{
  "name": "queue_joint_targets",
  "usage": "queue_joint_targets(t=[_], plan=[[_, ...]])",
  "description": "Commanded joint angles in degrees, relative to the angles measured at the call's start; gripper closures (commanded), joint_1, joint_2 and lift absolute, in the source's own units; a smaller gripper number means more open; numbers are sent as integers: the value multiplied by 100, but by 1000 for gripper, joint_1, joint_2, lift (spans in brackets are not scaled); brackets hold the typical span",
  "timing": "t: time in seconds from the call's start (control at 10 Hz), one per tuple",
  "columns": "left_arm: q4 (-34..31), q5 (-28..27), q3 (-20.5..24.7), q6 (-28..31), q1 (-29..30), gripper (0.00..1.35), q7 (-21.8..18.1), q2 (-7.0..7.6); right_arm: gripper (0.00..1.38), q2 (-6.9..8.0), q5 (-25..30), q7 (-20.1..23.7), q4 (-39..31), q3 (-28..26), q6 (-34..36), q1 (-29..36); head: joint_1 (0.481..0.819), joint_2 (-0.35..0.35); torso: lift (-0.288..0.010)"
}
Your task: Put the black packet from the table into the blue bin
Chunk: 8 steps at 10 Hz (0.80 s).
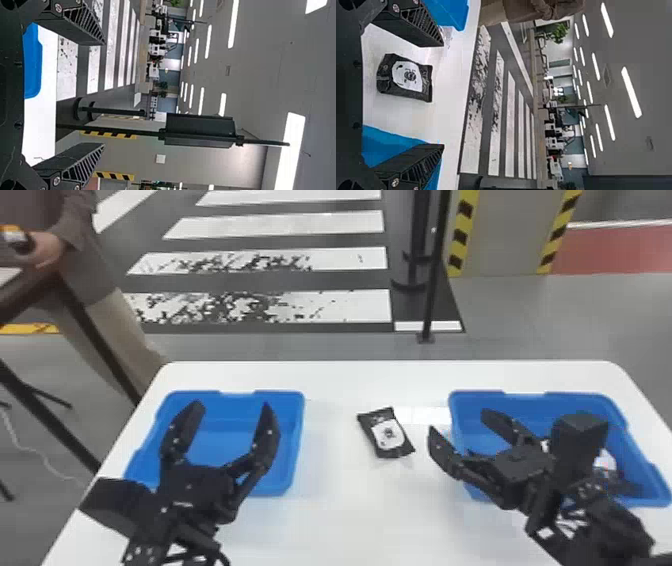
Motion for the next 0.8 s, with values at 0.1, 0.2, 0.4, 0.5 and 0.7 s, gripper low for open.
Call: queue_joint_targets(t=[0.1, 0.2, 0.4, 0.5, 0.7], plan=[[0, 0, -11, 1, 5, 122, 0, 1, 110, -14, 2, 13, 277, 346, 768, -642, 695, 136, -110], [0, 0, -11, 15, 5, 122, 0, 1, 108, -14, 13, 13, 446, 505, 978, -909, 695, 148, -110], [0, 0, -34, 15, -9, 124, 0, 1, 105, -14, 116, 13, 797, 883, 1485, -1444, 695, 165, -110], [0, 0, -46, 29, -9, 124, 0, 1, 105, -14, 150, -22, 994, 1100, 1752, -1711, 695, 177, -110], [0, 11, -46, 58, -23, 124, 0, 1, 105, -23, 173, -127, 1641, 1534, 2019, -2358, 695, 195, -110]])
